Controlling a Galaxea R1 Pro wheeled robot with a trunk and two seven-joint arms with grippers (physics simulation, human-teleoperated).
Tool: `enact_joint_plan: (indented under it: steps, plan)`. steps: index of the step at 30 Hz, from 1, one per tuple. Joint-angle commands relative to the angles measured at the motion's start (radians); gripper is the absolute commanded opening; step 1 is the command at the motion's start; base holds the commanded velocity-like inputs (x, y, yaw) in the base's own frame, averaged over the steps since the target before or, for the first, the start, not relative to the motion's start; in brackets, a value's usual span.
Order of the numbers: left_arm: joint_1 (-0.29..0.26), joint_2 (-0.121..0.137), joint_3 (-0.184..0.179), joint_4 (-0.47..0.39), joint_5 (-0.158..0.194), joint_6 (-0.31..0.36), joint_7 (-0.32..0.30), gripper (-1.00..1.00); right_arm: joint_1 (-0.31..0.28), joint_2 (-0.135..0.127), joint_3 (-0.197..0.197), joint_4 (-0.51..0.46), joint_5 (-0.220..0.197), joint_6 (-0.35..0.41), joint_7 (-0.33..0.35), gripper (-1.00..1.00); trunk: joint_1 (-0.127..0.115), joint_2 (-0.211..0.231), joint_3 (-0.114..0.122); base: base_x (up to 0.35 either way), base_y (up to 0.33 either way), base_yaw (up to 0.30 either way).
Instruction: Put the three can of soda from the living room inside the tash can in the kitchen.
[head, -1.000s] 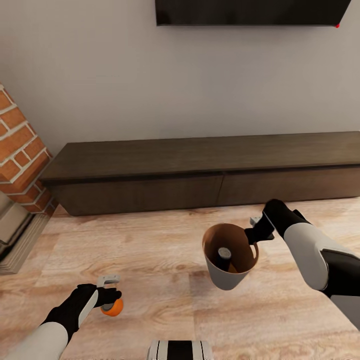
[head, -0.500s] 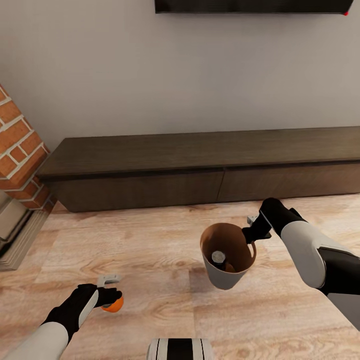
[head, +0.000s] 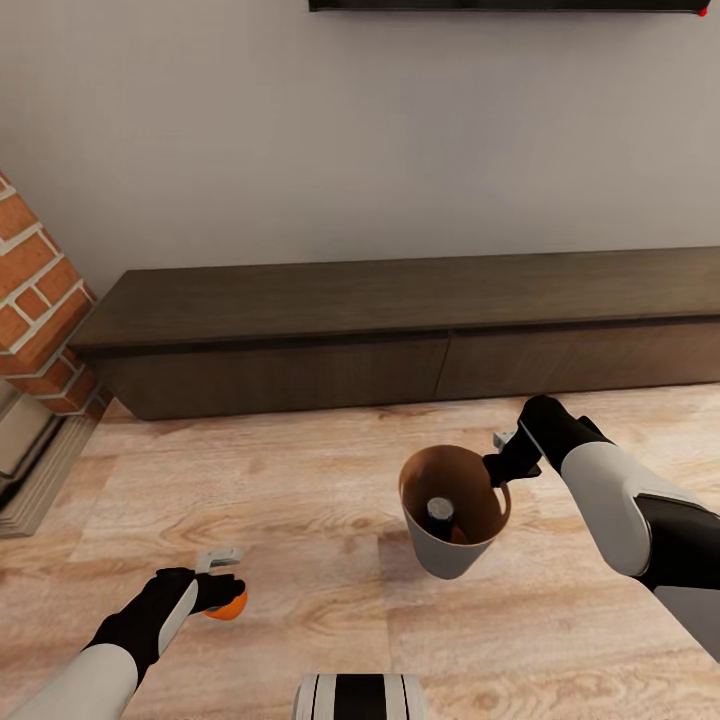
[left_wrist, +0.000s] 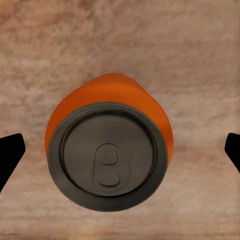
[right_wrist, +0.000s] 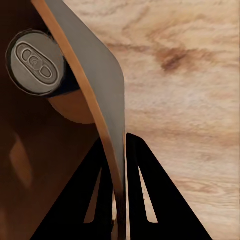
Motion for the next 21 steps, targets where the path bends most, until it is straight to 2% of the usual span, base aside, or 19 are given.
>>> enact_joint_plan:
  steps: [1, 11, 17, 21]
  plan:
    - [0.0, 0.0, 0.0, 0.0, 0.0, -0.001, 0.0, 1.0, 0.0, 0.0, -0.008, 0.0, -0.024, 0.009, 0.005, -1.0, 0.0, 0.0, 0.0, 0.0, 0.0, 0.0]
    - [0.0, 0.0, 0.0, 0.0, 0.0, -0.002, -0.001, 1.0, 0.0, 0.001, 0.006, 0.001, -0.023, 0.009, 0.006, -1.0, 0.0, 0.0, 0.0, 0.0, 0.0, 0.0]
    - [0.0, 0.0, 0.0, 0.0, 0.0, -0.002, -0.001, 1.0, 0.0, 0.001, 0.011, 0.001, -0.023, 0.009, 0.005, -1.0, 0.003, -0.001, -0.023, 0.0, 0.0, 0.0]
    - [0.0, -0.001, 0.001, 0.0, 0.0, -0.002, -0.001, 1.0, 0.0, 0.001, 0.012, 0.001, -0.023, 0.009, 0.006, -1.0, 0.003, -0.001, -0.023, 0.0, 0.0, 0.0]
